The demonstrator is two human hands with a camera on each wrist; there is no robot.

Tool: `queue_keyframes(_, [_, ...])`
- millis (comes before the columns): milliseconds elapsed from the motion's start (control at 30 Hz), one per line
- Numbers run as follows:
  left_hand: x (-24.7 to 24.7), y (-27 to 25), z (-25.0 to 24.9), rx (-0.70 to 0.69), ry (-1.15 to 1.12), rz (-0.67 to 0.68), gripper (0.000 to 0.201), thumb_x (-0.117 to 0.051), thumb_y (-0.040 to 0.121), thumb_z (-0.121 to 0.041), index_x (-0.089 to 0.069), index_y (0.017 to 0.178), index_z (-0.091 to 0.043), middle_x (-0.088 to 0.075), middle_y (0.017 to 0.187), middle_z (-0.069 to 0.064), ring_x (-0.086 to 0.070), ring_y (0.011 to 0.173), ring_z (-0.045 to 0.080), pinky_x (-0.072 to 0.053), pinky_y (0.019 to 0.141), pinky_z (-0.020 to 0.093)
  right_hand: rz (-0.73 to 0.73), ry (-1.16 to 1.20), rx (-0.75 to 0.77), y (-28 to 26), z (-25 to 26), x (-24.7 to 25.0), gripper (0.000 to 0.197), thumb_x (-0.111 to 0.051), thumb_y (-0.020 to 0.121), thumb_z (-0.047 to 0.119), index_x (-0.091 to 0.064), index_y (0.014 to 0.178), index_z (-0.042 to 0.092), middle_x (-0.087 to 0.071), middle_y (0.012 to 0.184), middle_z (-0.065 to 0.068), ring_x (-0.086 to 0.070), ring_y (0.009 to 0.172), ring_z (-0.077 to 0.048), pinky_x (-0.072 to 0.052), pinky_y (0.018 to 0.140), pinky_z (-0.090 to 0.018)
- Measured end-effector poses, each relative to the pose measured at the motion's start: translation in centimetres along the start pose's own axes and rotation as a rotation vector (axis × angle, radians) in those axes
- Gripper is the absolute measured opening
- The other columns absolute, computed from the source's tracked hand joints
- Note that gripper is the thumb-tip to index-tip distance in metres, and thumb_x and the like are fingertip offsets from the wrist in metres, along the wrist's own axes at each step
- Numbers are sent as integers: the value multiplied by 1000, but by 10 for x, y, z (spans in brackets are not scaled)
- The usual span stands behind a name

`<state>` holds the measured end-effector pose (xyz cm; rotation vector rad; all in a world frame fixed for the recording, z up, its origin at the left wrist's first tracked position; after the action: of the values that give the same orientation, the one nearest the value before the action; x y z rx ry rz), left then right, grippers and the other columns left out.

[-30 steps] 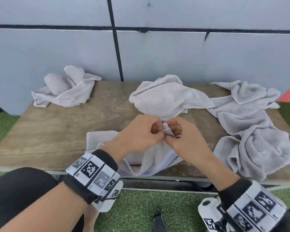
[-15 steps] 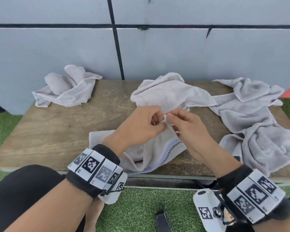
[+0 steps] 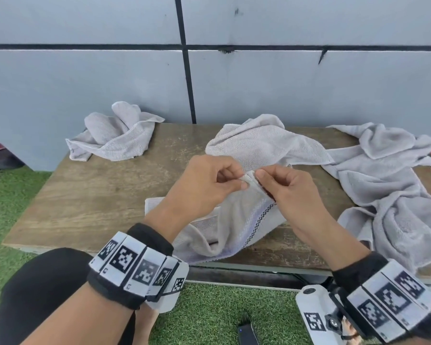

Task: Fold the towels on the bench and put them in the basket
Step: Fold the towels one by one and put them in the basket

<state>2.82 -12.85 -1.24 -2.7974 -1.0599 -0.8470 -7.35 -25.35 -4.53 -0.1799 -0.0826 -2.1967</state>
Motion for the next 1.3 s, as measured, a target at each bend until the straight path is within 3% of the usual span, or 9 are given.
queue_keyframes(167, [-11, -2, -4, -28, 13, 90, 12, -74, 88, -9, -77, 96, -17, -71, 78, 8, -66, 71, 35, -54, 65, 40, -89, -19, 15, 4, -3, 13, 17, -65, 98, 18, -75, 85, 19, -68, 67, 11, -61, 62, -5, -53, 69, -24])
queue_keyframes(300, [-17, -1, -6, -47, 27, 136, 7, -74, 88, -11, -78, 93, -15, -72, 88, 1, -69, 77, 24, -57, 78, 43, -94, 0, 15, 3, -5, 17, 14, -64, 98, 20, -75, 89, 23, -72, 72, 1, -63, 64, -9, -57, 71, -31])
queue_keyframes(433, [-19, 0, -10, -83, -6, 126, 4, -77, 86, -9, -78, 90, -9, -67, 103, -5, -66, 81, 6, -56, 80, 25, -27, 1, 37, 0, -1, 8, 11, -65, 97, 21, -76, 96, 24, -74, 83, 1, -63, 71, -5, -51, 71, -22])
queue_keyframes(567, [-23, 0, -9, -77, -19, 146, 4, -79, 84, -10, -79, 87, -12, -65, 100, -7, -67, 80, 10, -57, 82, 31, 11, 59, 26, -3, 2, 3, 12, -73, 90, 28, -74, 101, 23, -75, 88, 3, -65, 75, 0, -49, 67, -14])
queue_keyframes(700, [-26, -2, -8, -71, 3, 159, 2, -79, 83, -11, -79, 84, -13, -61, 102, -8, -64, 78, 7, -56, 83, 34, 8, 113, -29, -1, -5, 3, 22, -79, 85, 21, -71, 106, 20, -77, 94, -4, -70, 81, -8, -51, 72, -20])
queue_keyframes(900, [-19, -2, -9, -47, -3, 138, 3, -75, 87, -12, -76, 87, -14, -68, 97, -6, -67, 82, 9, -56, 83, 30, -29, 3, 32, 1, -1, 9, 17, -76, 88, 10, -75, 101, 20, -76, 88, 4, -70, 81, -5, -51, 72, -15])
queue_keyframes(1067, [-11, -1, -2, 25, -79, 81, 4, -75, 88, -14, -75, 92, -16, -74, 81, 7, -71, 79, 28, -56, 78, 39, 19, -87, 135, -4, 14, 6, 15, -71, 92, 12, -80, 100, 21, -78, 89, 9, -73, 88, -14, -57, 82, -21])
queue_keyframes(1200, [-6, 1, 3, 57, -131, -2, 13, -85, 78, -11, -74, 86, -13, -75, 75, 6, -70, 69, 14, -56, 70, 28, 20, -86, 143, -4, 13, 4, 14, -74, 89, 9, -78, 99, 18, -78, 90, 6, -73, 86, -9, -55, 79, -17])
queue_keyframes(1300, [-1, 2, 2, 42, -165, -43, 16, -89, 72, -9, -74, 78, -7, -76, 77, 5, -75, 75, 21, -61, 74, 30, -7, -79, 141, -3, 12, 9, 10, -77, 87, 11, -78, 93, 19, -78, 86, 6, -73, 82, -8, -53, 76, -15])
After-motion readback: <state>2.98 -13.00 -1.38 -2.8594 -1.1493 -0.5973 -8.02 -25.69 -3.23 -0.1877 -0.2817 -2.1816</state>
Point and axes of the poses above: each hand's wrist, its own y-axis towards the middle knuckle, its own x-axis out of the back of the hand, z = x × y, the point moved 10 cm from there along y, towards the middle knuckle
